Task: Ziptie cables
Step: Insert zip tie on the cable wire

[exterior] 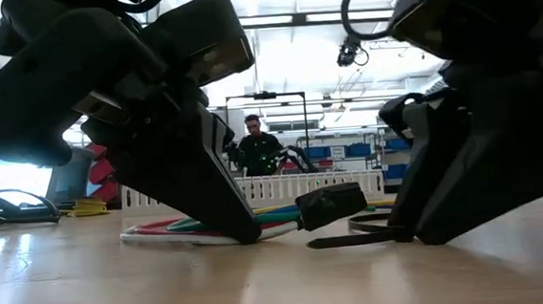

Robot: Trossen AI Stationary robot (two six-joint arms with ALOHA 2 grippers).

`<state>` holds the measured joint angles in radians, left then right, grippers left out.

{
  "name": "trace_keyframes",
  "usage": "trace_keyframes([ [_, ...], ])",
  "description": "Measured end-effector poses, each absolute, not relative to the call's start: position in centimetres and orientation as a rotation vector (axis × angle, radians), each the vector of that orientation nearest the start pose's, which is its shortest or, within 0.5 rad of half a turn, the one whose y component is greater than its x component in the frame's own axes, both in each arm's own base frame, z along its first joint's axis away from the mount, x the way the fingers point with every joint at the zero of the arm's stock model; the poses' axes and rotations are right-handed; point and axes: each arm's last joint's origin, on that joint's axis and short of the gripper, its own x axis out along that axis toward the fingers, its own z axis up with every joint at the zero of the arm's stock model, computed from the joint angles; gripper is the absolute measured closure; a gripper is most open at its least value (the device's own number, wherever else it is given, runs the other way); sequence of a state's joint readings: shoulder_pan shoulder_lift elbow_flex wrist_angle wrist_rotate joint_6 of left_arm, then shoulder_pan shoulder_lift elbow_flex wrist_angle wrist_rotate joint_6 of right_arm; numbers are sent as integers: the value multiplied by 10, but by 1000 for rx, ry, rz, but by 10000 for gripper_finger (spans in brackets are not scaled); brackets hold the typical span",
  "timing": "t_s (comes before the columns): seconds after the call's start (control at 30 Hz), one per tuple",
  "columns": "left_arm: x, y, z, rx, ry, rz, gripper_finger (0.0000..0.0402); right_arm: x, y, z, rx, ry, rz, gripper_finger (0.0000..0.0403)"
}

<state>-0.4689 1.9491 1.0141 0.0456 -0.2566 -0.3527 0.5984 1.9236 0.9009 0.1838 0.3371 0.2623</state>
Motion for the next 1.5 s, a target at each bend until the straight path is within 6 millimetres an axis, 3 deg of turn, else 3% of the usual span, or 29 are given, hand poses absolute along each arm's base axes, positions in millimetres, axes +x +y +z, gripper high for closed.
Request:
trace_keyframes([
  [0.17,334,-162,113,-29,848,-34,401,299,186,101,-17,822,111,388],
  [0.27,333,-164,113,-39,847,-34,401,299,187,102,10,791,73,400],
  [0.67,322,-170,125,4,848,8,401,276,203,147,73,565,-147,403],
  [0.97,334,-168,135,-6,689,45,401,293,202,164,193,414,-90,403],
  [1.5,348,-168,156,4,446,98,401,306,190,169,273,378,-58,402],
])
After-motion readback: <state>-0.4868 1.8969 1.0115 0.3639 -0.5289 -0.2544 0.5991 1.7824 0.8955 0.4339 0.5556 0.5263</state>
